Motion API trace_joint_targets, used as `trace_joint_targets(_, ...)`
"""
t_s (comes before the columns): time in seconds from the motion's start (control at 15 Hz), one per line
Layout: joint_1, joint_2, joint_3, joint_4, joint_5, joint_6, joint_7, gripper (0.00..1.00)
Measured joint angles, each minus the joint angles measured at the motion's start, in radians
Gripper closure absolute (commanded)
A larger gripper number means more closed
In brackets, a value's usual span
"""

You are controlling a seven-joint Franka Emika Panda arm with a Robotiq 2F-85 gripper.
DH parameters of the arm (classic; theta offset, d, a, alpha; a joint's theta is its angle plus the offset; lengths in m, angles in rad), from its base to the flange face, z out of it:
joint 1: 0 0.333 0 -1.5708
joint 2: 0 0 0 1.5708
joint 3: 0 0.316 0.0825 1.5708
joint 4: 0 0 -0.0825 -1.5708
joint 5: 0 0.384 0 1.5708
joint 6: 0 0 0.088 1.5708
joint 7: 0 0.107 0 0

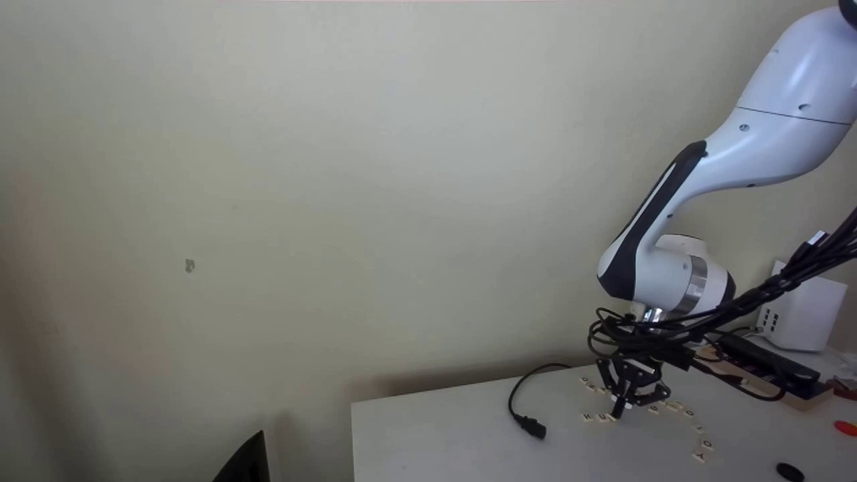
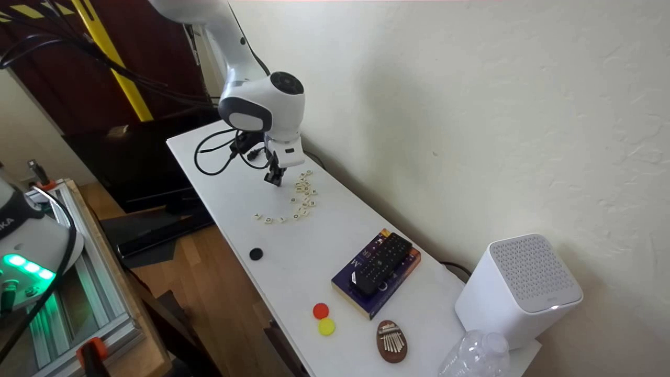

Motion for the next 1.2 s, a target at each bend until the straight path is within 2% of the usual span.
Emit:
trace_joint_targets(0.87, 0.05, 0.003, -0.052, 0.021, 0.037, -0.046, 0.12, 1.0)
trace_joint_targets(1.2, 0.058, 0.003, -0.058, 0.022, 0.06, -0.045, 0.124, 1.0)
